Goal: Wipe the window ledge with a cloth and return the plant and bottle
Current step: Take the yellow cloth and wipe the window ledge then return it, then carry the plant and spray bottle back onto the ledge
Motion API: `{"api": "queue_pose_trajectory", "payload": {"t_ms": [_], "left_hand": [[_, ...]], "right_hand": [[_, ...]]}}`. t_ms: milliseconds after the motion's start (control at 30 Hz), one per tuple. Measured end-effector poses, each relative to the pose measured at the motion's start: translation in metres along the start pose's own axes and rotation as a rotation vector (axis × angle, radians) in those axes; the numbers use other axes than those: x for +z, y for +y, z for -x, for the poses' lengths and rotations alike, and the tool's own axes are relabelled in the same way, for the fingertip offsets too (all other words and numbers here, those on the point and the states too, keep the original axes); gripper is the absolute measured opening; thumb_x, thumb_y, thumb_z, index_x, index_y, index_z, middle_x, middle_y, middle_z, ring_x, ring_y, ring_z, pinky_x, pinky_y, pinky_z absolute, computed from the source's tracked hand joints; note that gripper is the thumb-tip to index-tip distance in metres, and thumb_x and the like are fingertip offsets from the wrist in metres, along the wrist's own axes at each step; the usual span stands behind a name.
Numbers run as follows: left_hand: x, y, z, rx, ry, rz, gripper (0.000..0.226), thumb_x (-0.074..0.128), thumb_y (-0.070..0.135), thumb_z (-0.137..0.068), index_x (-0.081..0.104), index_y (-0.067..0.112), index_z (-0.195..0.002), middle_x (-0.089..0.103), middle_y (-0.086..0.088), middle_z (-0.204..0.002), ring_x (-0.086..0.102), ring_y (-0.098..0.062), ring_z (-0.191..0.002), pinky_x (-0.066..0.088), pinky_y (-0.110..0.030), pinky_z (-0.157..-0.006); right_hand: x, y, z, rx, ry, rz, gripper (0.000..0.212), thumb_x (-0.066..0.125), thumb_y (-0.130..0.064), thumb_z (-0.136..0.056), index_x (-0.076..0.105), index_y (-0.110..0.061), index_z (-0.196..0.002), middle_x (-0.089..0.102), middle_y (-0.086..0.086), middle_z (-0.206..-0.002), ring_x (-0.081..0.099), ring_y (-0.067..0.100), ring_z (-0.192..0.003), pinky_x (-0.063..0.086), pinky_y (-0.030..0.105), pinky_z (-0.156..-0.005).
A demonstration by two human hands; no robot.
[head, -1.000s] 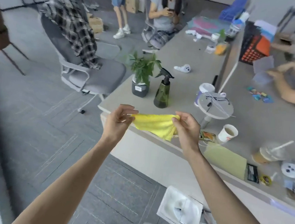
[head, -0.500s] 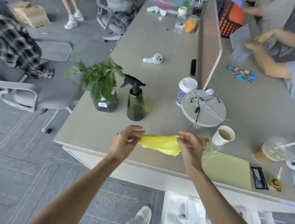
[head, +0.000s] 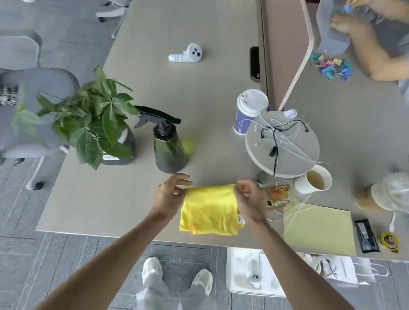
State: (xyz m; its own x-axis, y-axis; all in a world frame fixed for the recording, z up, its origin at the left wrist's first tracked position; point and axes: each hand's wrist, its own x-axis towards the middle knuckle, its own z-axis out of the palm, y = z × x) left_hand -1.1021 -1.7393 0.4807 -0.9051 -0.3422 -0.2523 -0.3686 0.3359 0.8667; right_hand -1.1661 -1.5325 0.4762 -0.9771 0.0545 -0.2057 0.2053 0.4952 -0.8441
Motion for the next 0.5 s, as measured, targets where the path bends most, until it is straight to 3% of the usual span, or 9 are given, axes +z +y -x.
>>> {"api": "queue_pose_trajectory", "payload": {"t_ms": [33, 100, 200, 333, 500], "left_hand": [[0.005, -0.005, -0.010, -0.010, -0.007, -0.032, 0.030, 0.061, -0.012, -0.085, 0.064, 0.005, -0.109, 0.073, -0.006, -0.098, 0.063, 0.003, -0.061, 0.052, -0.014, -0.065], [0.012, -0.009, -0.027, -0.010, -0.002, -0.065, 0.028, 0.062, -0.011, -0.085, 0.065, 0.003, -0.109, 0.074, -0.008, -0.100, 0.062, -0.005, -0.064, 0.045, -0.003, -0.060], [0.013, -0.007, -0.045, -0.015, 0.002, -0.058, 0.028, 0.061, -0.011, -0.085, 0.065, 0.003, -0.108, 0.071, -0.006, -0.098, 0.062, -0.018, -0.068, 0.045, -0.002, -0.059], [0.016, -0.011, -0.054, -0.007, -0.029, -0.126, 0.025, 0.058, -0.009, -0.087, 0.065, 0.002, -0.109, 0.068, -0.005, -0.100, 0.059, -0.019, -0.076, 0.042, -0.003, -0.060], [0.018, -0.015, -0.051, 0.081, -0.089, -0.342, 0.021, 0.061, 0.007, -0.090, 0.064, 0.009, -0.111, 0.068, -0.008, -0.114, 0.066, -0.029, -0.088, 0.055, -0.038, -0.078]], "right_hand": [[0.004, 0.004, -0.005, -0.003, 0.003, 0.047, 0.016, 0.069, -0.008, -0.086, 0.069, -0.005, -0.102, 0.068, 0.003, -0.087, 0.064, 0.018, -0.084, 0.053, 0.033, -0.082], [0.010, 0.007, -0.014, 0.001, -0.007, 0.124, 0.016, 0.068, -0.013, -0.088, 0.068, -0.007, -0.104, 0.070, 0.004, -0.092, 0.064, 0.017, -0.087, 0.050, 0.034, -0.084], [0.015, 0.004, -0.025, -0.012, 0.005, 0.148, 0.016, 0.067, -0.012, -0.090, 0.068, -0.006, -0.104, 0.071, 0.008, -0.093, 0.061, 0.014, -0.084, 0.049, 0.033, -0.083], [0.020, 0.004, -0.036, -0.007, -0.010, 0.223, 0.016, 0.067, -0.015, -0.089, 0.067, -0.008, -0.104, 0.072, 0.010, -0.095, 0.065, 0.020, -0.085, 0.052, 0.037, -0.083], [0.022, 0.004, -0.034, -0.033, 0.006, 0.386, 0.017, 0.066, -0.017, -0.087, 0.066, -0.008, -0.101, 0.059, 0.016, -0.104, 0.065, 0.034, -0.087, 0.053, 0.043, -0.081]]}}
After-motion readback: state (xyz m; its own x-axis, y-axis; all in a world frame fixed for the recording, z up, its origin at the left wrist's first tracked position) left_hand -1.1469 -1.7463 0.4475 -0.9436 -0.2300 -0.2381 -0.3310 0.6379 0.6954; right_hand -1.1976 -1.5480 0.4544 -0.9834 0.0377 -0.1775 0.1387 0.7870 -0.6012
